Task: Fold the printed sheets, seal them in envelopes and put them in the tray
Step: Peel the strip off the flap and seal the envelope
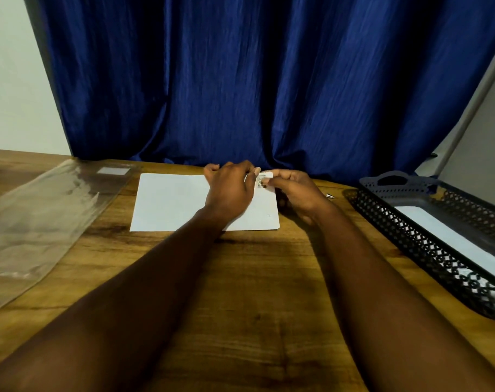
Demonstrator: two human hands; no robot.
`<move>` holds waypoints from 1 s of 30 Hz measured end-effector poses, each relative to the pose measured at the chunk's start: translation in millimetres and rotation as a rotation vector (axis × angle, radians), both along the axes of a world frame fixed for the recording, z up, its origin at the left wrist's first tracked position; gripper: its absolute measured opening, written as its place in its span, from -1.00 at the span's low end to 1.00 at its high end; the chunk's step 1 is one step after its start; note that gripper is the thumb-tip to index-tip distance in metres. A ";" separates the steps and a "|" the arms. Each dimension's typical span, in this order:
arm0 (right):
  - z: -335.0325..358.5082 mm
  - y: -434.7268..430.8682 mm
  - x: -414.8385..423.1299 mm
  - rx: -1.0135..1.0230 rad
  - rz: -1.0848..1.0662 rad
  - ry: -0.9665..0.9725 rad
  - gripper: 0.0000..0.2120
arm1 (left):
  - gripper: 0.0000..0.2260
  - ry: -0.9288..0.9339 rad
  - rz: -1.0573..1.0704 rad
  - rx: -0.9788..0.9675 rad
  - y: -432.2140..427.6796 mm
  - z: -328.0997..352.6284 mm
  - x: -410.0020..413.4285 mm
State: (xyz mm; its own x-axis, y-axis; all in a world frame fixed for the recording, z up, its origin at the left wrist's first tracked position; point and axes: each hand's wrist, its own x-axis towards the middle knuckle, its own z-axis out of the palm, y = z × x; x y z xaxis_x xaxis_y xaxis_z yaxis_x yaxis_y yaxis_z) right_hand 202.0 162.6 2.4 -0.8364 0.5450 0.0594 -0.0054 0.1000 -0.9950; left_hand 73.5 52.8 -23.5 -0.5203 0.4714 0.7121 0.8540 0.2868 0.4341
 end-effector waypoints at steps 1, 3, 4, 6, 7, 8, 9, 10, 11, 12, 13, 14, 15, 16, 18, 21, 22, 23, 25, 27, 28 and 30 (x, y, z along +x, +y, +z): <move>0.8 -0.9 -0.1 0.011 -0.015 0.006 -0.80 | -0.76 0.002 0.002 -0.007 0.2 -0.1 0.5; 2.3 -3.2 0.0 0.043 -0.059 0.025 -0.80 | -0.75 0.004 -0.007 -0.011 -0.4 -0.8 1.9; 2.3 -3.7 -0.1 0.057 -0.082 0.029 -0.80 | -0.76 0.004 -0.020 -0.013 -1.2 -1.1 2.0; 0.7 -3.4 -1.3 0.068 -0.117 0.021 -0.81 | -0.81 -0.013 -0.056 -0.027 -3.5 -1.0 1.5; -0.2 -2.6 -1.8 0.073 -0.131 0.015 -0.81 | -0.85 -0.025 -0.076 -0.043 -4.8 -0.7 1.1; -1.0 -1.9 -2.4 0.071 -0.144 0.012 -0.81 | -0.85 -0.032 -0.093 -0.061 -5.9 -0.4 0.8; -1.4 -1.3 -2.9 0.064 -0.153 0.011 -0.82 | -0.83 -0.036 -0.108 -0.079 -6.8 0.2 0.6; -1.4 -1.4 -3.5 0.057 -0.159 0.010 -0.82 | -0.81 -0.043 -0.121 -0.091 -7.7 0.8 0.8; -1.3 -1.4 -3.8 0.051 -0.164 0.006 -0.82 | -0.81 -0.051 -0.132 -0.095 -8.7 1.9 1.1; -1.4 -1.8 -4.0 0.045 -0.169 0.002 -0.83 | -0.82 -0.062 -0.143 -0.095 -9.6 3.1 1.8; -1.7 -2.1 -4.5 0.039 -0.173 -0.001 -0.83 | -0.82 -0.079 -0.156 -0.092 -10.4 4.0 2.3; -2.2 -2.6 -4.8 0.036 -0.175 -0.007 -0.84 | -0.82 -0.102 -0.173 -0.086 -11.2 4.8 2.5; -2.8 -2.5 -5.0 0.038 -0.178 -0.017 -0.84 | -0.79 -0.128 -0.192 -0.080 -12.1 5.4 2.8; -3.1 -2.4 -4.9 0.040 -0.180 -0.030 -0.84 | -0.74 -0.155 -0.208 -0.078 -13.0 5.4 2.7; -3.1 -2.2 -4.2 0.032 -0.187 -0.049 -0.84 | -0.63 -0.204 -0.235 -0.083 -15.3 5.1 2.5; -0.9 -1.3 -1.2 0.027 -0.202 -0.052 -0.80 | -0.54 -0.266 -0.246 -0.085 -17.8 6.0 4.1; -0.8 -0.6 -0.8 0.034 -0.199 -0.046 -0.78 | -0.52 -0.277 -0.241 -0.084 -18.2 6.8 5.3; -1.0 0.2 -0.7 0.039 -0.192 -0.039 -0.77 | -0.51 -0.280 -0.235 -0.086 -18.5 7.6 6.5; -1.4 -0.2 -1.3 0.043 -0.172 -0.014 -0.80 | -0.49 -0.273 -0.222 -0.092 -18.8 8.8 7.6; -3.2 -0.4 -3.7 0.065 -0.161 0.017 -0.82 | -0.47 -0.272 -0.220 -0.109 -18.9 8.9 7.1; -4.8 -0.2 -5.8 0.082 -0.169 0.022 -0.82 | -0.46 -0.266 -0.222 -0.122 -19.0 8.7 7.0; -8.1 -0.5 -9.1 0.112 -0.204 0.014 -0.85 | -0.44 -0.221 -0.225 -0.140 -18.8 8.0 8.0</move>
